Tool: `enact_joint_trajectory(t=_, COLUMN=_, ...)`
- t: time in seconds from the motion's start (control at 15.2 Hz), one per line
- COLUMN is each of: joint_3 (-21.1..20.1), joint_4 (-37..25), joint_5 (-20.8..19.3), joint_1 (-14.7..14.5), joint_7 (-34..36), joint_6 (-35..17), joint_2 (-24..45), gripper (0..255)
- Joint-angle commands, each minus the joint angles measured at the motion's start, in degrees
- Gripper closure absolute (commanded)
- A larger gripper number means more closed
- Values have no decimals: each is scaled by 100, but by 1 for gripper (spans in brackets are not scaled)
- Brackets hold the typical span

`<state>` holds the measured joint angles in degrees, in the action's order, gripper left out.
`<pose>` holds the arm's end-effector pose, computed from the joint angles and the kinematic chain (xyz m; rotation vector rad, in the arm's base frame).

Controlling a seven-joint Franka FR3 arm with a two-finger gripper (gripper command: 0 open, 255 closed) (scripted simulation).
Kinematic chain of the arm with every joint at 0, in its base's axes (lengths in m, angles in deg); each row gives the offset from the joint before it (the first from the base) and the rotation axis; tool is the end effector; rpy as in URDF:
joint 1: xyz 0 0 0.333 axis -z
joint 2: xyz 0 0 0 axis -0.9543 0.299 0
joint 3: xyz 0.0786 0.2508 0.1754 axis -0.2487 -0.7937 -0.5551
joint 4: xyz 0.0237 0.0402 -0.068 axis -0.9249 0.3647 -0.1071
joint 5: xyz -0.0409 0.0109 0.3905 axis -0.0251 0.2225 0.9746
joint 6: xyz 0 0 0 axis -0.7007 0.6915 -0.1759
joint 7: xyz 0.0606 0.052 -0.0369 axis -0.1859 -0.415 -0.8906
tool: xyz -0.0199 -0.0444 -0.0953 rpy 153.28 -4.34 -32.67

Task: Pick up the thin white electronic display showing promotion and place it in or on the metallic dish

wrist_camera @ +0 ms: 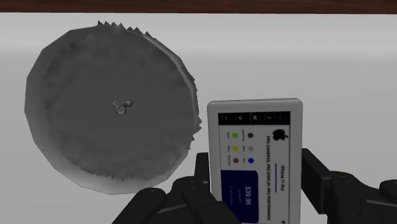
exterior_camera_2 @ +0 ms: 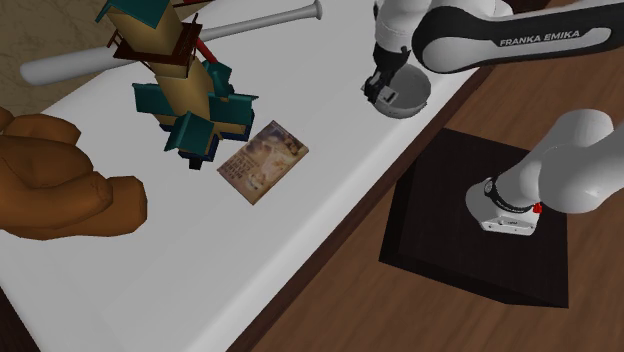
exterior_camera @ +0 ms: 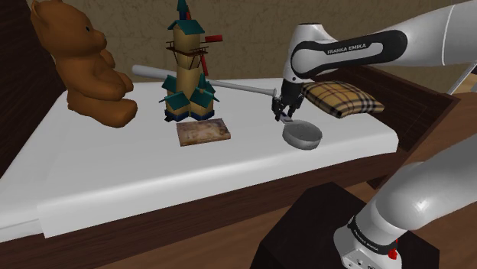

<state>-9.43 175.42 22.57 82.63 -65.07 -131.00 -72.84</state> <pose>0.4559 -0.0641 0.4696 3.0758 -0.5303 -0.0082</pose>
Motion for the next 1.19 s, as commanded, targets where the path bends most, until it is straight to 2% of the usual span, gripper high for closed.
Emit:
enact_joint_trajectory(t=0.0, joint_3=194, joint_4=184, joint_5=-58, joint_1=124, joint_7=-296, joint_6=-4, joint_2=-187, gripper=255)
enact_joint_trajectory(t=0.53, joint_3=966, joint_4=441, joint_5=-370, joint_1=626, joint_7=-1391, joint_6=20, joint_2=-503, gripper=255)
enact_joint_trajectory(t=1.12, joint_3=1003, joint_4=943, joint_5=-380, joint_1=629, joint_7=-1386, joint_6=-720, joint_2=-265, gripper=255)
